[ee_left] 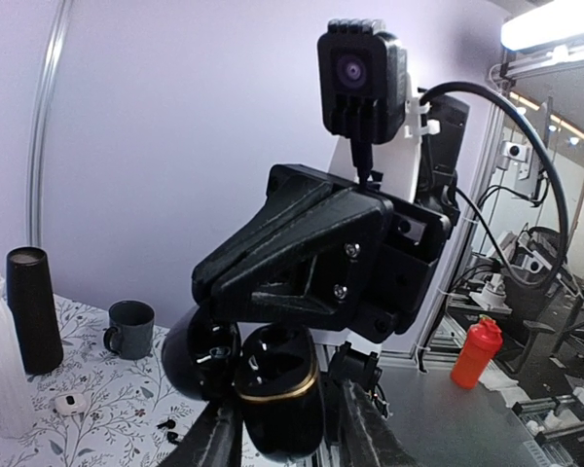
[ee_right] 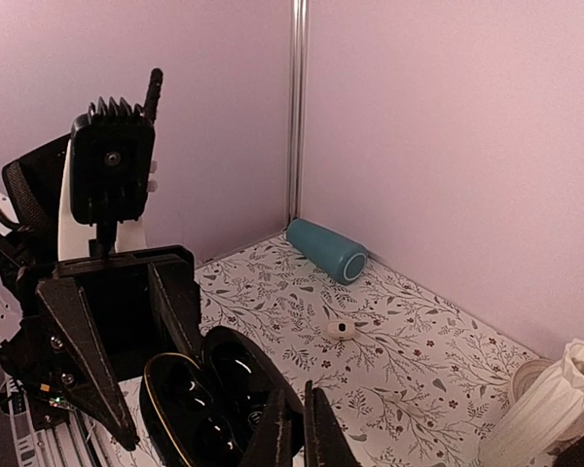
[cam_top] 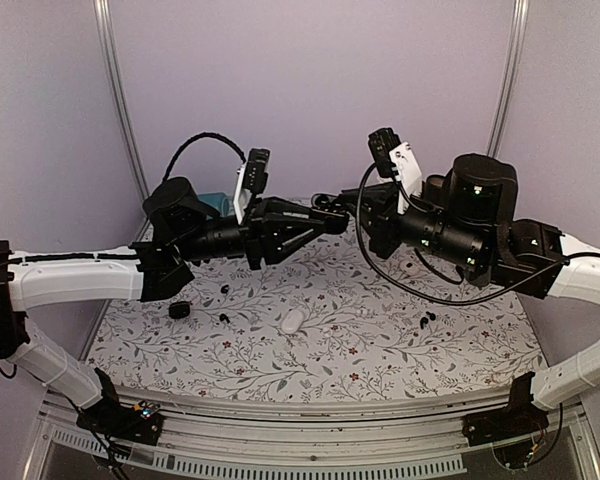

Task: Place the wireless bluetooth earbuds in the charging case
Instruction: Pass from the right arm to the left

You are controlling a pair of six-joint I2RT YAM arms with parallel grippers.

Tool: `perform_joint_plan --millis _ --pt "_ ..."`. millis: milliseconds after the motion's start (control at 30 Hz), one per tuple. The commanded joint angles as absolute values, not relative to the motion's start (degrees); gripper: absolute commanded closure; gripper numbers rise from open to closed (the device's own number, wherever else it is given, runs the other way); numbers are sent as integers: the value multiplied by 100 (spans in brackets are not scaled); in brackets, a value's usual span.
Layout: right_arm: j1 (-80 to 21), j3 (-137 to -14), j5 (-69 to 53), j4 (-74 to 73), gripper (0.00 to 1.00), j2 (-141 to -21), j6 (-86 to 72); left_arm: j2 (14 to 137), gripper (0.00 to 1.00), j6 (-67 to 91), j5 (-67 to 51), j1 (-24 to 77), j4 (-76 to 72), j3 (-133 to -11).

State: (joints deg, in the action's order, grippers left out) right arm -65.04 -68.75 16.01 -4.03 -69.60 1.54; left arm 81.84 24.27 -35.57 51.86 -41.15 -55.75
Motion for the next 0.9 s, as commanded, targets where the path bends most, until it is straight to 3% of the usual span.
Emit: perform_joint_plan --millis 0,167,400,500,633,867 --pt "-6579 -6811 1686 -220 96 -6909 159 8290 66 2478 -3595 5212 -4254 -5555" --pt "-6615 -6771 1639 -165 96 -6873 149 8317 73 2509 -3557 5204 -4237 -5564" --pt "-6622 -6717 1609 -152 95 -6833 99 8314 97 2462 -3595 5205 -4271 -5531" --pt "-6621 -6657 1619 -145 85 -6788 38 8278 100 2325 -3690 5215 -4274 -5488" --pt "-6621 -6585 1568 -180 63 -6736 -345 8229 100 2074 -3744 5209 -4170 -5402" --pt "-6610 -6329 1605 -194 42 -6479 -858 8210 100 1734 -3550 5204 -3869 -5375"
